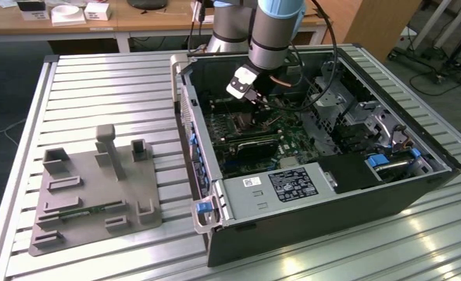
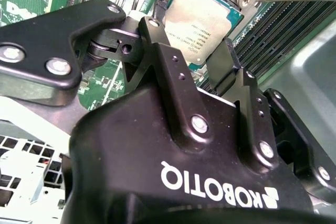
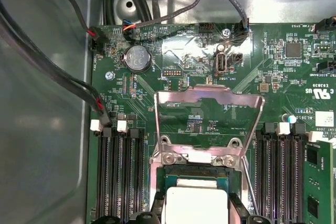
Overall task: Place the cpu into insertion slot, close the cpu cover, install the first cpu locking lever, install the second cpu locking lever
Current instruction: 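Place the cpu into insertion slot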
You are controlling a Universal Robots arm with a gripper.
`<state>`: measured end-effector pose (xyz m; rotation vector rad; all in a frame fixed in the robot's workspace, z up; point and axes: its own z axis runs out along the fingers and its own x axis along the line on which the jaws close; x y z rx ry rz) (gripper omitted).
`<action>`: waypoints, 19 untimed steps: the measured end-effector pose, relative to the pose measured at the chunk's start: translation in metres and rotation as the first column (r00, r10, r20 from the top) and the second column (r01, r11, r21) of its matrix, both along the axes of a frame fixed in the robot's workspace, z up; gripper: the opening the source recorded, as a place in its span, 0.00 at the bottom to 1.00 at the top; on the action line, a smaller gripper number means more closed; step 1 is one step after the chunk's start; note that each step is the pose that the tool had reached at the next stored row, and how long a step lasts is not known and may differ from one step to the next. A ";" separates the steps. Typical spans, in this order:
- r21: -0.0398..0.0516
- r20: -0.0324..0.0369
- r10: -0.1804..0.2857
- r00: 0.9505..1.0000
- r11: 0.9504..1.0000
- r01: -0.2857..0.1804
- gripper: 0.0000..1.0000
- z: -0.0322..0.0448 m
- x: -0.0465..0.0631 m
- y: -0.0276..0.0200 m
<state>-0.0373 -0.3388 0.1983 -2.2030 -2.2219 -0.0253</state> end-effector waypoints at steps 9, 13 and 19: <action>0.000 0.000 0.000 1.000 1.000 0.000 0.54 -0.0035 0.000 -0.0001; 0.000 0.000 -0.002 1.000 1.000 0.002 0.54 -0.0049 0.000 -0.0001; 0.000 0.000 -0.004 1.000 1.000 0.004 0.54 -0.0056 0.000 -0.0002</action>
